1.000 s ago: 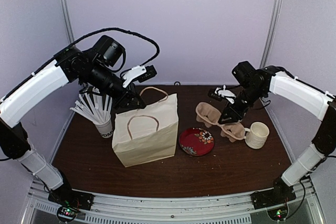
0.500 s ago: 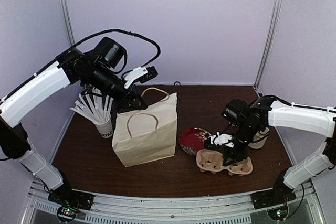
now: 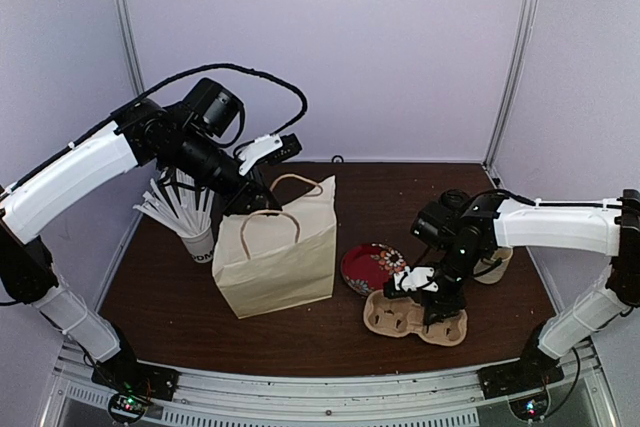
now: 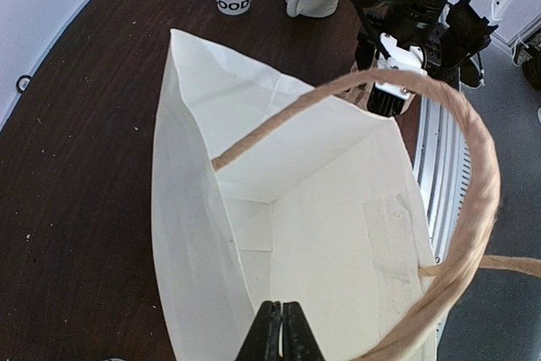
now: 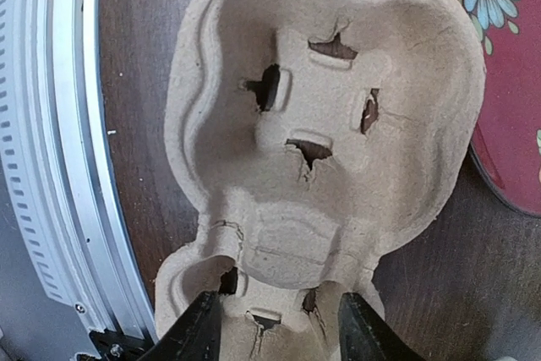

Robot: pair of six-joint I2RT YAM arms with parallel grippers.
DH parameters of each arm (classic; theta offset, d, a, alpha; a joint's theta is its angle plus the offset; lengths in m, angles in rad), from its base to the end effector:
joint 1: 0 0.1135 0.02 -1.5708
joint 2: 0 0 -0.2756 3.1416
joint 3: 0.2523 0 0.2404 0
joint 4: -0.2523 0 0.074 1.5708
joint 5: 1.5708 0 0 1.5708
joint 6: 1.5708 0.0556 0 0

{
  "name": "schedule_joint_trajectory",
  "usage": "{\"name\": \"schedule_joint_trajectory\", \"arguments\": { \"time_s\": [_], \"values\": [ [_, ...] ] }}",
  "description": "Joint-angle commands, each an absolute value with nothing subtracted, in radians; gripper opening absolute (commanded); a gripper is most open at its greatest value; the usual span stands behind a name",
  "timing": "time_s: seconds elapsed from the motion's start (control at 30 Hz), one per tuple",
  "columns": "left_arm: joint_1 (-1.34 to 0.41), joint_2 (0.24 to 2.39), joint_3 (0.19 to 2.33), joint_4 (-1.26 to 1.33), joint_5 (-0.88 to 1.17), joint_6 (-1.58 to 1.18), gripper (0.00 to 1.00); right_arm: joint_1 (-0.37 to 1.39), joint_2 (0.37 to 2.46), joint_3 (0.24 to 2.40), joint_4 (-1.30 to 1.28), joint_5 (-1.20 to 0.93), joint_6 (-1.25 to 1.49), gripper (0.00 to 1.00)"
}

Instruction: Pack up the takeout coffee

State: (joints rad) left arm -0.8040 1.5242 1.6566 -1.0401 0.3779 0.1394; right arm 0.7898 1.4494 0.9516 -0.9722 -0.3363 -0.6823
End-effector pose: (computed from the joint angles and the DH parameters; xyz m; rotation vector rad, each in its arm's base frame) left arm 0.1985 -0.2356 0.3800 1.3011 2.1833 -0.7433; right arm 0.1507 0.1781 0.2028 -2.0438 2.2178 0.5194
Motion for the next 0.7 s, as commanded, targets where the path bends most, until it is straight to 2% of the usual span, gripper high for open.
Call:
{"name": "schedule_joint_trajectory", "arguments": {
  "time_s": [0.0,0.33,0.67],
  "values": [
    [-0.798,1.511,1.649,-1.009,0.392,0.136,0.00,0.794,1.431,0.947,-0.998,-0.352,-0.715,0.51],
    [-0.798,1.505,1.633,-1.011,0.386,0.141,0.00,0.845,1.474,0.970,-0.951,-0.321,-0.587,0.45],
    [-0.798,1.499,1.614,-1.009,0.385,0.140,0.00,0.870,1.547,1.025,-0.922,-0.251,-0.509,0.48]
  ]
}}
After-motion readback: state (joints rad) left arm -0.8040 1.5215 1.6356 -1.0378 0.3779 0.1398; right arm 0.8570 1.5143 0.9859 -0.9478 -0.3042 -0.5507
